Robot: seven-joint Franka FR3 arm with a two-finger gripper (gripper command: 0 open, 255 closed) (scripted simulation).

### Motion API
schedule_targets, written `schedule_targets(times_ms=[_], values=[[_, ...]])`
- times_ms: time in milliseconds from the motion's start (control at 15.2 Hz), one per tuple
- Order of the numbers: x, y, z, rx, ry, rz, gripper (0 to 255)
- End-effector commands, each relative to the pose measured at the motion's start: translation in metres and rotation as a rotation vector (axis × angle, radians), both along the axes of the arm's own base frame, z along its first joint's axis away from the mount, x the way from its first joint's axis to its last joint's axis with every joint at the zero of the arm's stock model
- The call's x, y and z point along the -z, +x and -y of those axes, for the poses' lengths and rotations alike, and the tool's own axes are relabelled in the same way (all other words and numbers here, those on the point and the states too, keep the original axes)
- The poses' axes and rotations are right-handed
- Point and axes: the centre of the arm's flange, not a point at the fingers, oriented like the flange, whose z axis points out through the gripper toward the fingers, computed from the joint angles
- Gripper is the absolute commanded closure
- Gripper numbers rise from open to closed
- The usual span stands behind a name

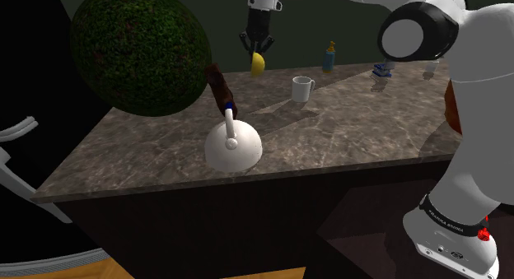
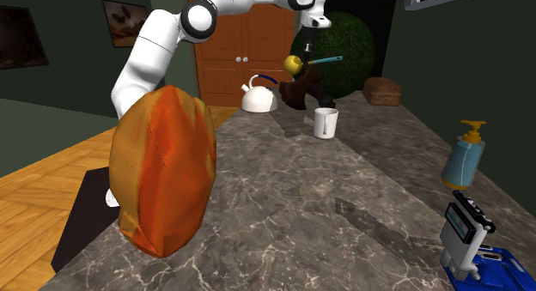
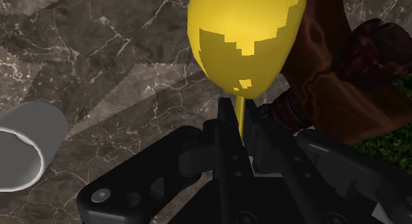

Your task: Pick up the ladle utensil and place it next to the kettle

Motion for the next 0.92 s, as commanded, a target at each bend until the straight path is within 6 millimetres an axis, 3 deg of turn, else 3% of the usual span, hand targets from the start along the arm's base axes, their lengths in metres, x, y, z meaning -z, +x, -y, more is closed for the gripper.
schedule_targets(times_ms=[0,858], values=[[0.011,0.000,0.000,0.000,0.000,0.001,255],[0.079,0.000,0.000,0.000,0.000,0.001,255]])
